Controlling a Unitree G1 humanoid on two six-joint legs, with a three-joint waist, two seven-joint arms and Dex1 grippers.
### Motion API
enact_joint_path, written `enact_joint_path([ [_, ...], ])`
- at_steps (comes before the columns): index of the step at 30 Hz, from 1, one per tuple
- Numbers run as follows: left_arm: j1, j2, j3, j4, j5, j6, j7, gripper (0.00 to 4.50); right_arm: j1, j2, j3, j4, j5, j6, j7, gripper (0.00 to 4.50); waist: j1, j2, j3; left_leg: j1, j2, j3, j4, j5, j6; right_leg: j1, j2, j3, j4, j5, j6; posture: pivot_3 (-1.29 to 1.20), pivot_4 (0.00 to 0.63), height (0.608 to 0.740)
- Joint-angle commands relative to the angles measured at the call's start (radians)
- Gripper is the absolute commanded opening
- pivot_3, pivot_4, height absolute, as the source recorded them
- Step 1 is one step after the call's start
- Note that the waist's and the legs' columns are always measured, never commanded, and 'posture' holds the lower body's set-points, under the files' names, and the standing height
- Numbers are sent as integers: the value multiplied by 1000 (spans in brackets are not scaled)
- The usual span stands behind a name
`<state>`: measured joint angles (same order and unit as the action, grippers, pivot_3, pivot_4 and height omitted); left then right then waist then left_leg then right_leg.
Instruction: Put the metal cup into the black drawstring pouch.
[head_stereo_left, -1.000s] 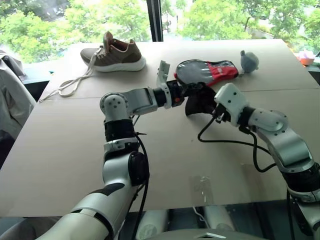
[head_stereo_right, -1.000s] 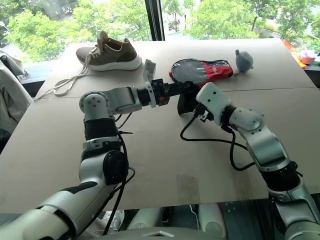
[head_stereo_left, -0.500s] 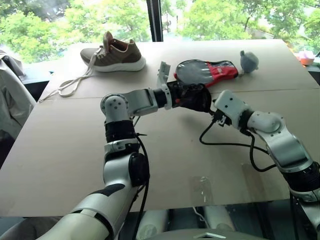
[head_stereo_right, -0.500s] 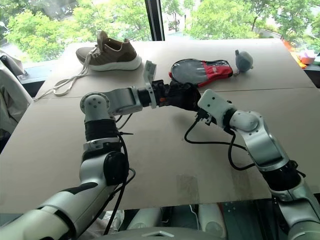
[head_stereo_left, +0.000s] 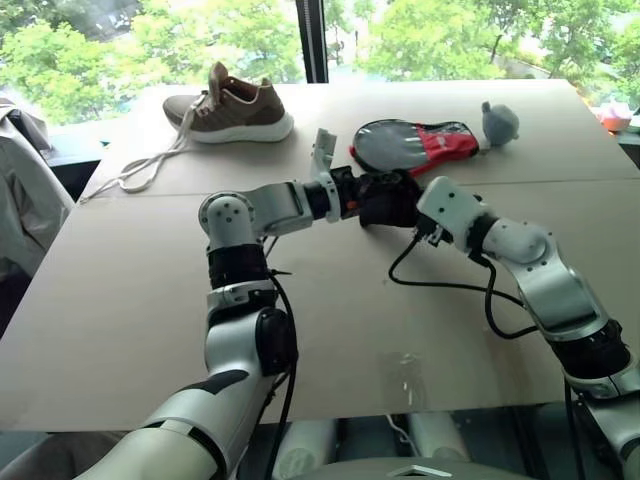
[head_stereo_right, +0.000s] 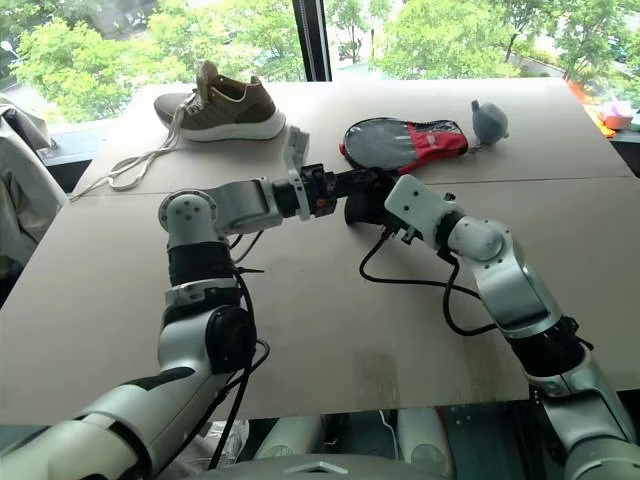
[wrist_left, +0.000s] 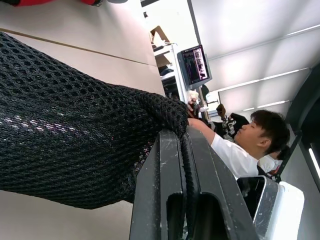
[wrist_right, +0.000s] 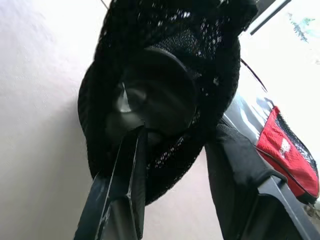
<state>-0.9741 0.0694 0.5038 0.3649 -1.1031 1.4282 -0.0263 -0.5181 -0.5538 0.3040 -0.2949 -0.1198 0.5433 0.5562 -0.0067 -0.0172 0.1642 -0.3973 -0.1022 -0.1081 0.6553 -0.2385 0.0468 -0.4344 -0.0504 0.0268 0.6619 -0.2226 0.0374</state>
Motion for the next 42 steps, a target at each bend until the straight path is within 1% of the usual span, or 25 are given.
enact_joint_path([
  [1, -10, -9, 2, -24, -22, 0, -8, 0, -14, -13, 23, -1, -78, -54, -22, 1805, -2, 0, 0, 0, 0, 0, 0, 0, 0, 0, 0, 0, 0, 0, 0, 0, 150, 740],
  [5, -13, -8, 8, -23, -26, 2, -5, 0, -18, -35, 38, 24, -150, -122, -39, 1805, -1, 0, 0, 0, 0, 0, 0, 0, 0, 0, 0, 0, 0, 0, 0, 0, 150, 740],
  [7, -10, -3, 8, -20, -20, 0, -6, 0, -6, -36, 25, 22, -170, -154, -53, 1805, -1, 0, 0, 0, 0, 0, 0, 0, 0, 0, 0, 0, 0, 0, 0, 0, 150, 740],
  [12, -7, -6, 13, -23, -23, -4, 1, 0, 31, -33, -42, -41, -170, -181, -71, 1805, -1, 0, 0, 0, 0, 0, 0, 0, 0, 0, 0, 0, 0, 0, 0, 0, 150, 740],
  [15, -6, -8, 17, -21, -23, -5, 5, 0, 39, -34, -59, -79, -165, -203, -62, 1805, 0, 0, 0, 0, 0, 0, 0, 0, 0, 0, 0, 0, 0, 0, 0, 0, 150, 740],
  [25, -6, -11, 21, -16, -22, -3, 5, 0, 36, -52, -1, -54, -211, -325, -4, 1805, 0, 0, 0, 0, 0, 0, 0, 0, 0, 0, 0, 0, 0, 0, 0, 0, 150, 740],
  [31, -4, -13, 22, -29, -27, 4, 5, 0, 39, -45, 15, -10, -225, -311, 41, 1805, 0, 0, 0, 0, 0, 0, 0, 0, 0, 0, 0, 0, 0, 0, 0, 0, 150, 740],
  [39, -5, -14, 17, -35, -29, 12, -2, 0, -2, 5, 29, 60, -243, -225, 74, 1805, -1, 0, 0, 0, 0, 0, 0, 0, 0, 0, 0, 0, 0, 0, 0, 0, 150, 740],
  [42, -3, -20, 15, -38, -32, 17, -1, 0, -17, 9, 43, 82, -266, -229, 77, 1805, -1, 0, 0, 0, 0, 0, 0, 0, 0, 0, 0, 0, 0, 0, 0, 0, 150, 740],
])
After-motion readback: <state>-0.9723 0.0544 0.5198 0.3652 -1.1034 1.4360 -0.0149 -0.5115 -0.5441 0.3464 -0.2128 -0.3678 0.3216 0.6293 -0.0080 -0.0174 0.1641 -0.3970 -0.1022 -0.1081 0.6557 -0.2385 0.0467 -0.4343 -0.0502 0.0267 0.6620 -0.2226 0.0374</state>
